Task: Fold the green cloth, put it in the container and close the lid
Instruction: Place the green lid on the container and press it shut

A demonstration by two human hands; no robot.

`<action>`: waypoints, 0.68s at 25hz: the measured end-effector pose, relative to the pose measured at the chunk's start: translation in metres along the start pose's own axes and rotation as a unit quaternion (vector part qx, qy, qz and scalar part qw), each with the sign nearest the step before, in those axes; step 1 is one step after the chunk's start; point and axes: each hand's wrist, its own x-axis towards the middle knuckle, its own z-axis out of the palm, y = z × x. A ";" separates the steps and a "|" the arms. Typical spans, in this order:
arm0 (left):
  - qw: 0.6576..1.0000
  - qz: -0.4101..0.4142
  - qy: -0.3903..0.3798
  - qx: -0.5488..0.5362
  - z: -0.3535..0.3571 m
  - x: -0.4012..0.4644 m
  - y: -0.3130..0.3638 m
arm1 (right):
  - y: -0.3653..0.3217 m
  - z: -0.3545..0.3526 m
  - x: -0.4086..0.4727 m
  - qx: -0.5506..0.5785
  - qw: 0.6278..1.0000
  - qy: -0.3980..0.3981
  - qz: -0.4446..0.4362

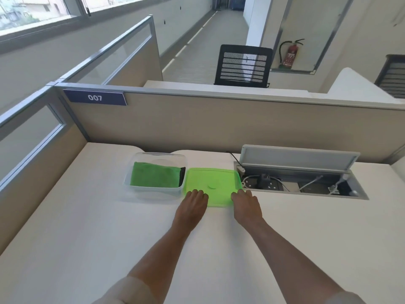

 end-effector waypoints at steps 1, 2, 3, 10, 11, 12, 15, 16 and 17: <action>1.000 0.007 0.015 0.002 -0.002 -0.001 0.001 | 0.002 -0.001 -0.001 0.001 1.000 0.015 0.005; 1.000 0.012 0.027 0.003 -0.005 -0.001 0.002 | 0.004 -0.003 -0.003 0.000 0.999 0.037 0.010; 0.999 0.017 0.035 0.004 -0.010 0.000 0.005 | 0.007 -0.005 -0.006 -0.002 0.998 0.069 0.013; 0.996 0.002 0.072 -0.058 -0.042 -0.002 0.010 | 0.027 -0.044 -0.037 -0.033 0.990 0.132 0.038; 0.993 -0.020 0.076 -0.086 -0.048 0.000 0.008 | 0.026 -0.053 -0.041 -0.025 0.991 0.125 0.038; 0.989 -0.044 0.079 -0.114 -0.054 0.004 0.006 | 0.027 -0.058 -0.043 -0.024 0.990 0.132 0.037; 0.975 -0.093 0.098 -0.175 -0.072 0.003 0.005 | 0.025 -0.072 -0.055 -0.022 0.987 0.156 0.021; 0.971 -0.100 0.111 -0.187 -0.078 0.001 0.005 | 0.025 -0.076 -0.058 -0.017 0.985 0.169 0.019; 0.966 -0.110 0.122 -0.201 -0.083 -0.001 0.003 | 0.026 -0.081 -0.061 -0.005 0.984 0.177 0.019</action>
